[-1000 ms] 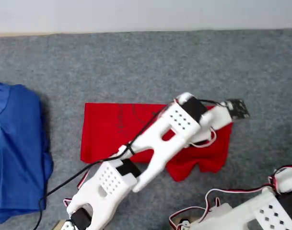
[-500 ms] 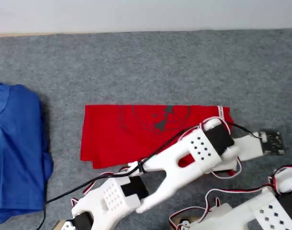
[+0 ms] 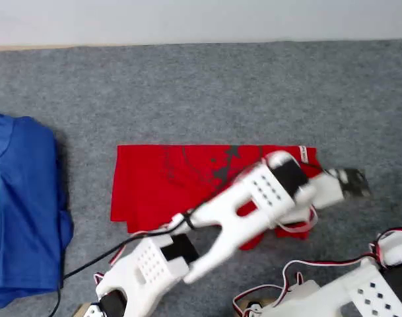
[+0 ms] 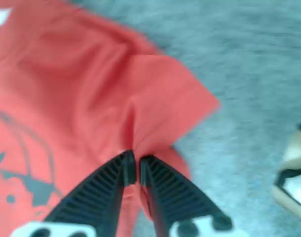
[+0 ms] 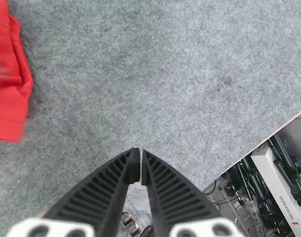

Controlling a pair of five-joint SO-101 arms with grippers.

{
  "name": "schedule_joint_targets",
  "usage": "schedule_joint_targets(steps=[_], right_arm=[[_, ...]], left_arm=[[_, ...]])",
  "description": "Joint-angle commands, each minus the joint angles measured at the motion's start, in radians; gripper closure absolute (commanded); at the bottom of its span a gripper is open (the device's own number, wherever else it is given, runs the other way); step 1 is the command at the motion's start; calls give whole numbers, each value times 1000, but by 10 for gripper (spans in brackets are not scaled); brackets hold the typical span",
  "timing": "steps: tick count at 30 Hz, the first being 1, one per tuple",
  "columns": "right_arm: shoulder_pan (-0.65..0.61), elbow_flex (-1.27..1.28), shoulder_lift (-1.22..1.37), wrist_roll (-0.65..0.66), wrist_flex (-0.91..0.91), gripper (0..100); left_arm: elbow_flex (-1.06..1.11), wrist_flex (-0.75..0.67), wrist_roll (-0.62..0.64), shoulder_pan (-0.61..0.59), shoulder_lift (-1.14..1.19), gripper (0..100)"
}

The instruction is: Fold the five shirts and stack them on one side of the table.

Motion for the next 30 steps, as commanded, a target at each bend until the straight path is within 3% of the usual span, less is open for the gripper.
schedule_joint_targets(steps=[1, 23, 30], right_arm=[[10, -8, -13, 11, 41, 989], [8, -8, -13, 11, 41, 989], [5, -6, -8, 11, 41, 989]], left_arm=[[2, -48, -32, -81, -58, 998], [-81, -164, -35, -269, 164, 993], [-174, -107, -35, -315, 204, 864]])
